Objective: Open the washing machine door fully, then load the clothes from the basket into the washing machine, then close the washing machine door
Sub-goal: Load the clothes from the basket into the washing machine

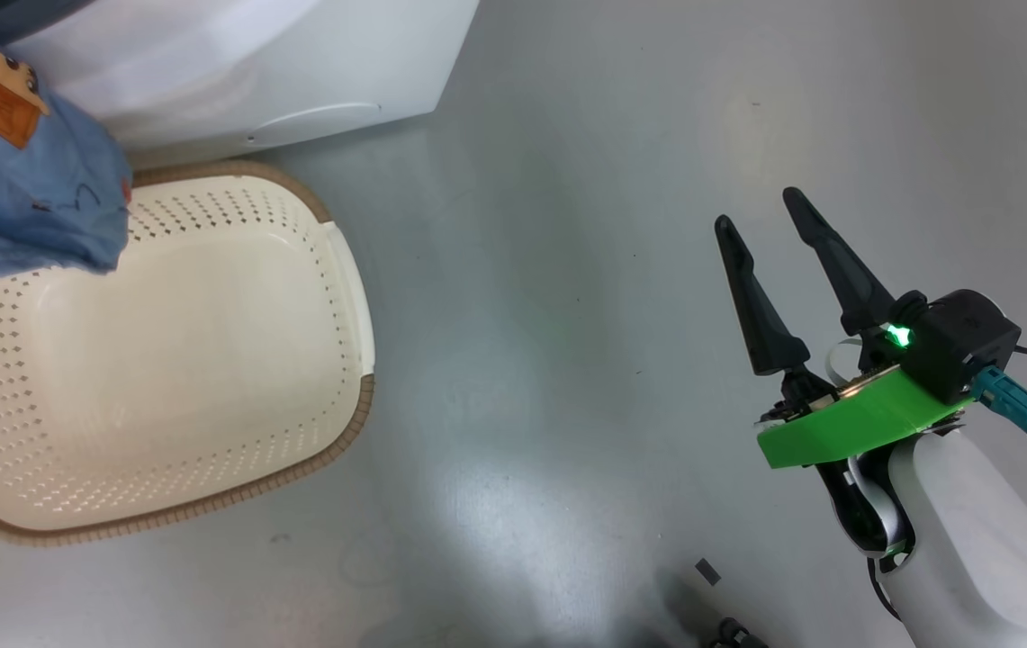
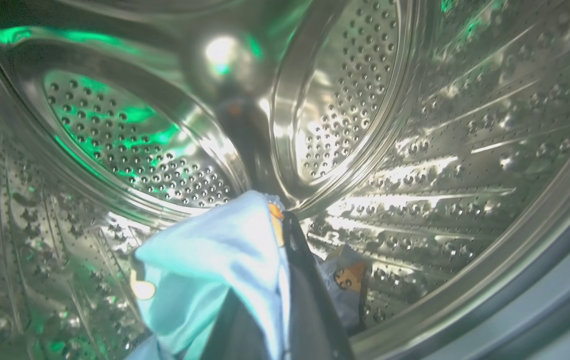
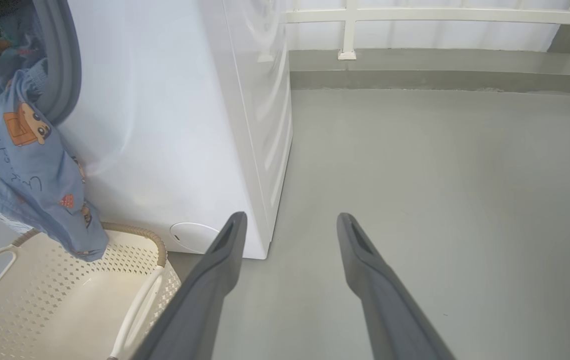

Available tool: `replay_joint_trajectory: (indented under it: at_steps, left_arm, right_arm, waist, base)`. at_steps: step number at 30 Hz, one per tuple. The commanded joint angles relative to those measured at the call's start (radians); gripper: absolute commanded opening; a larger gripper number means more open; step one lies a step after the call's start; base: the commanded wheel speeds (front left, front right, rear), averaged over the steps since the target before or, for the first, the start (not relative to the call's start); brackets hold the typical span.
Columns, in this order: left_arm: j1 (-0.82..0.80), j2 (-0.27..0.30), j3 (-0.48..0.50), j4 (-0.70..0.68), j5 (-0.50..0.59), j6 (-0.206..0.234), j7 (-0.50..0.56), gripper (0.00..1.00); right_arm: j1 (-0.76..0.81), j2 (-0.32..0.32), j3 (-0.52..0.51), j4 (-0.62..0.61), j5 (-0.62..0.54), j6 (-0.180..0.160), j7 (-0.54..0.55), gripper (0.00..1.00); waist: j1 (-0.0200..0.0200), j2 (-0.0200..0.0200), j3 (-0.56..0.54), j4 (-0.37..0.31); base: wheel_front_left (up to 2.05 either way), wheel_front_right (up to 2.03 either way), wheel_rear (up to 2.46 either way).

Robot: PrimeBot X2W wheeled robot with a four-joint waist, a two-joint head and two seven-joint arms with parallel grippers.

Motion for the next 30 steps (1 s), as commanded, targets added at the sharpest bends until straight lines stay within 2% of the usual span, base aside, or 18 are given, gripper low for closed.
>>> replay_joint_trajectory:
  at_steps: [1, 2, 3, 4, 10, 16, 22, 26, 30]
  left_arm:
    - [-0.005, 0.039, 0.008, -0.01, 0.014, -0.003, -0.005, 0.17]
    - [-0.009, 0.036, 0.008, 0.013, 0.013, -0.003, -0.005, 0.35]
    - [-0.013, 0.033, 0.003, 0.041, 0.015, -0.005, -0.005, 0.62]
    - [-0.022, 0.032, -0.004, 0.064, 0.019, -0.007, -0.005, 1.0]
    - [-0.071, 0.025, -0.024, 0.182, 0.021, -0.012, 0.038, 1.0]
    - [-0.079, 0.018, -0.044, 0.213, 0.022, -0.024, 0.052, 1.0]
    - [-0.056, -0.002, -0.034, 0.217, -0.007, -0.035, 0.014, 1.0]
    - [-0.009, -0.021, 0.001, 0.164, -0.045, -0.037, -0.004, 1.0]
    - [0.084, -0.036, 0.046, 0.007, -0.058, -0.016, -0.005, 1.0]
  right_arm:
    - [0.017, -0.004, 0.014, -0.019, -0.003, 0.004, -0.008, 0.93]
    - [0.017, -0.004, 0.013, -0.019, -0.003, 0.004, -0.008, 0.93]
    - [0.017, -0.004, 0.012, -0.018, -0.003, 0.004, -0.008, 0.93]
    - [0.017, -0.005, 0.011, -0.018, -0.002, 0.004, -0.008, 0.93]
    - [0.015, -0.005, 0.012, -0.013, -0.001, 0.004, -0.008, 0.94]
    - [0.014, -0.007, 0.011, -0.011, 0.001, 0.004, -0.008, 0.94]
    - [0.01, -0.008, 0.009, -0.01, 0.001, 0.004, -0.008, 0.94]
    - [0.014, -0.011, 0.002, -0.01, 0.0, 0.004, -0.008, 0.94]
    - [0.017, -0.016, -0.006, -0.009, -0.001, 0.004, -0.008, 0.94]
  waist:
    - [0.0, 0.0, -0.001, 0.001]
    - [0.0, 0.0, -0.002, 0.002]
    - [0.0, 0.0, -0.004, 0.004]
    - [0.0, 0.0, -0.005, 0.005]
    - [0.0, 0.0, -0.014, 0.014]
    - [0.0, 0.0, -0.025, 0.026]
    - [0.0, 0.0, -0.039, 0.04]
    - [0.0, 0.0, -0.054, 0.053]
    - [0.0, 0.0, -0.068, 0.067]
  base:
    - [0.0, 0.0, 0.0]
    - [0.0, 0.0, 0.0]
    - [0.0, 0.0, 0.0]
    - [0.0, 0.0, 0.0]
    - [0.0, 0.0, 0.0]
    - [0.0, 0.0, 0.0]
    - [0.0, 0.0, 0.0]
    - [0.0, 0.0, 0.0]
    - [0.0, 0.0, 0.0]
